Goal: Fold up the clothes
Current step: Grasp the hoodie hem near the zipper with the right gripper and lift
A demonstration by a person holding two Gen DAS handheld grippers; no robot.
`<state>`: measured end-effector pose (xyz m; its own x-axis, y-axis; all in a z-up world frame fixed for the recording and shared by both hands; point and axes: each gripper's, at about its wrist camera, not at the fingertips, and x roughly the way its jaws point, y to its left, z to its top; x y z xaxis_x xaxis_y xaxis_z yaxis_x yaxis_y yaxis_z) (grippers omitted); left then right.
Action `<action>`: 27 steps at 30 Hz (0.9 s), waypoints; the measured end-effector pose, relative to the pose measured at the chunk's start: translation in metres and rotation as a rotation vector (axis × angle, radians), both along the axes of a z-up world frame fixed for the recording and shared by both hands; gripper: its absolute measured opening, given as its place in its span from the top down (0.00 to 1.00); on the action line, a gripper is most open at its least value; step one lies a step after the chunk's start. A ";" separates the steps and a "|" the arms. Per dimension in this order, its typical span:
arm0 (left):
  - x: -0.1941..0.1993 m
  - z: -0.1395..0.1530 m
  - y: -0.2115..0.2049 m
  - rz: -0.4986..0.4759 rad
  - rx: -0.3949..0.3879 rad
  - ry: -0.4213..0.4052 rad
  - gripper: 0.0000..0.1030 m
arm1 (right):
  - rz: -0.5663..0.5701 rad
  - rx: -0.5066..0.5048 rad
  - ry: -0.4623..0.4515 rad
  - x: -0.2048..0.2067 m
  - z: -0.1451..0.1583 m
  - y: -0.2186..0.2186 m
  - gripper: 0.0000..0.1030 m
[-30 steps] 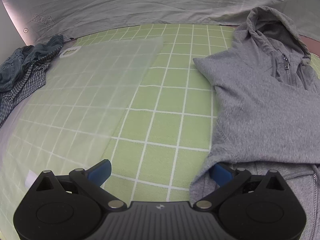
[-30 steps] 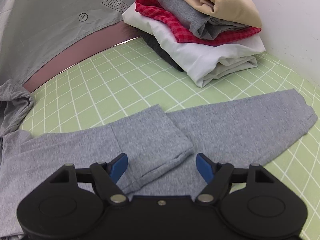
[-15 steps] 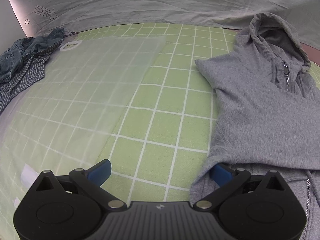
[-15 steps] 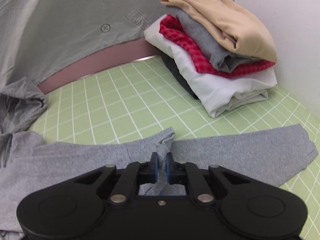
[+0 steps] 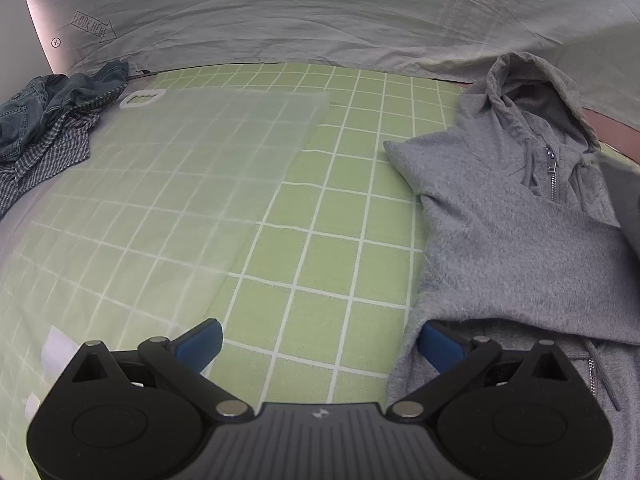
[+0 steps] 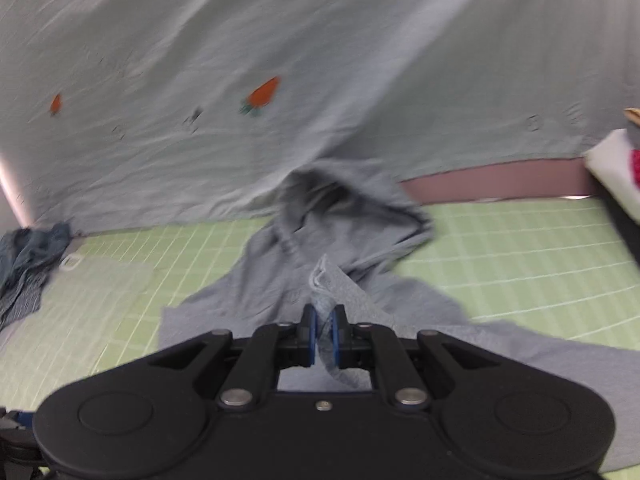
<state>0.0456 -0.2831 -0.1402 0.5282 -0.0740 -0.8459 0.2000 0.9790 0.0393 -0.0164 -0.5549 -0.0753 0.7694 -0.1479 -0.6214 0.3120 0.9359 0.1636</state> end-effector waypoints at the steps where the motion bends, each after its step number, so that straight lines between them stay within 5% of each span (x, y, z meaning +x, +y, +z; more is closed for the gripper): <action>1: -0.001 0.000 0.001 -0.002 -0.001 0.001 0.01 | 0.035 0.018 0.049 0.011 -0.014 0.015 0.89; 3: -0.002 0.001 0.003 -0.004 -0.006 0.000 0.01 | 0.074 0.041 0.149 0.022 -0.035 0.034 0.80; 6: -0.003 0.004 0.007 0.006 -0.020 -0.005 0.01 | 0.068 0.055 0.131 0.008 -0.033 0.038 0.55; 7: -0.002 0.006 0.008 0.014 -0.028 -0.006 0.01 | 0.026 0.043 0.131 0.000 -0.030 0.029 0.45; 13: 0.003 0.026 -0.003 0.000 -0.045 -0.055 0.01 | -0.237 -0.029 0.133 -0.049 -0.018 -0.026 0.25; 21: 0.012 0.053 -0.066 -0.174 -0.035 -0.110 0.03 | -0.594 -0.004 0.208 -0.145 -0.026 -0.108 0.17; 27: 0.016 0.038 -0.120 -0.250 -0.140 0.002 0.33 | -0.681 0.008 0.261 -0.186 -0.043 -0.142 0.16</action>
<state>0.0619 -0.4034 -0.1018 0.4769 -0.3182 -0.8193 0.4360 0.8950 -0.0938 -0.2027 -0.6973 -0.1184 0.3347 -0.5360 -0.7750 0.8545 0.5193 0.0099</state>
